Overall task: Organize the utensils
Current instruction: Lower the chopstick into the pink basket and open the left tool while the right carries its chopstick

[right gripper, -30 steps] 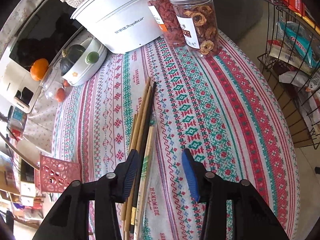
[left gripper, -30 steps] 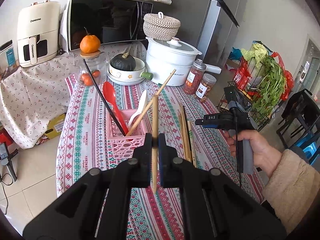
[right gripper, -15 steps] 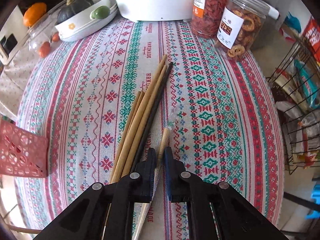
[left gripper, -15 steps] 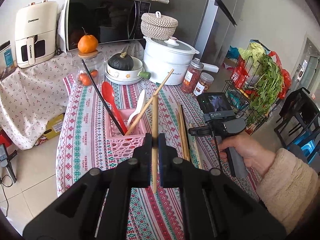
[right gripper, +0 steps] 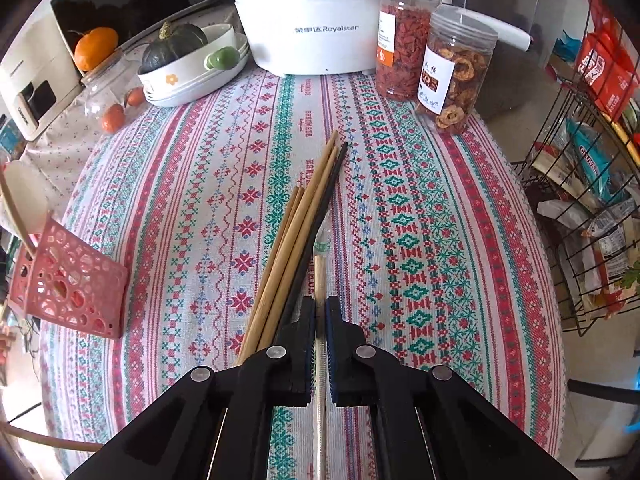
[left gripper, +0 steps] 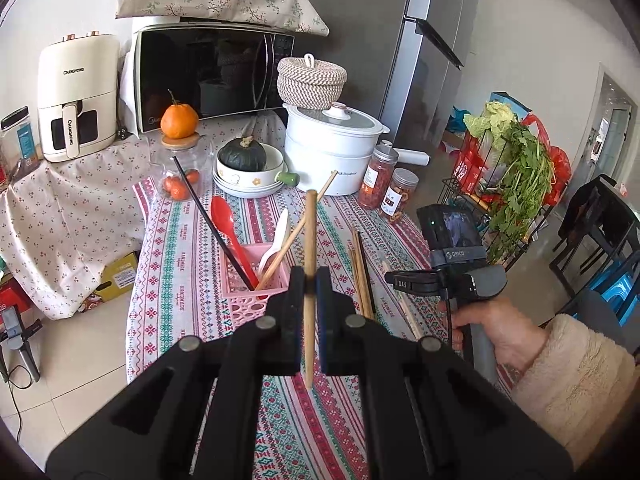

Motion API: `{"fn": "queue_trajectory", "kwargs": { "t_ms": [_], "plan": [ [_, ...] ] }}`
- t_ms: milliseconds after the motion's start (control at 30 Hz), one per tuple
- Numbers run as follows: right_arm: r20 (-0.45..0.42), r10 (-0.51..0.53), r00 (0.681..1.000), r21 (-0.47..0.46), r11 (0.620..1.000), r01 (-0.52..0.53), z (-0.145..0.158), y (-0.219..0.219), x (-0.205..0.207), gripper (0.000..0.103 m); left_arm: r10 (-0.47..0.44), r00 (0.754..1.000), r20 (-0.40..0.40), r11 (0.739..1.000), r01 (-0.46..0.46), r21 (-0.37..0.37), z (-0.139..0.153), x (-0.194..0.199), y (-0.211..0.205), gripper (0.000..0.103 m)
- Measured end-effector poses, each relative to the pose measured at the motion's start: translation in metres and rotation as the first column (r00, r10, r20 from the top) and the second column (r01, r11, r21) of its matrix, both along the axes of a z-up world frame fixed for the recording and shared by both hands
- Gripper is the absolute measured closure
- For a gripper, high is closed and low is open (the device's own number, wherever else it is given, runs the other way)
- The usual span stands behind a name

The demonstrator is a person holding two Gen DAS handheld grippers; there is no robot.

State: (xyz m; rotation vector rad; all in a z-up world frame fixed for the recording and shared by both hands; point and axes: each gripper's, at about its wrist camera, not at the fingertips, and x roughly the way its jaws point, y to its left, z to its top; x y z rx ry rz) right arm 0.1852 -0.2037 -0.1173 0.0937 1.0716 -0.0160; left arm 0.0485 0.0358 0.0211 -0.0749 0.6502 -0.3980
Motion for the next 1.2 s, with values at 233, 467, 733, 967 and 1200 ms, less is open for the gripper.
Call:
{"fn": "queue_trajectory", "kwargs": {
  "t_ms": [233,467,733,967,1200],
  "plan": [
    [0.189,0.033,0.981,0.019,0.999,-0.038,0.064,0.011,-0.048,0.098,0.028,1.000,-0.007,0.999,-0.028,-0.037,-0.001,0.000,0.008,0.096],
    [0.325,0.033,0.945,0.069,0.996,-0.059,0.110,0.011,-0.080,0.098,0.088,0.995,0.037,0.993,-0.085,-0.088,0.010,-0.003,0.022,0.096],
    [0.499,0.063,0.864,0.144,0.977,-0.155,0.143,0.020,-0.100,0.098,0.208,0.965,0.159,0.962,-0.172,-0.213,0.037,-0.007,0.050,0.096],
    [0.533,0.101,0.840,0.162,0.962,-0.219,0.148,0.038,-0.098,0.098,0.283,0.923,0.260,0.945,-0.221,-0.241,0.041,0.009,0.053,0.096],
    [0.530,0.105,0.841,0.177,0.957,-0.231,0.142,0.040,-0.089,0.098,0.285,0.938,0.196,0.956,-0.262,-0.135,0.018,0.043,0.041,0.096]
  ]
}}
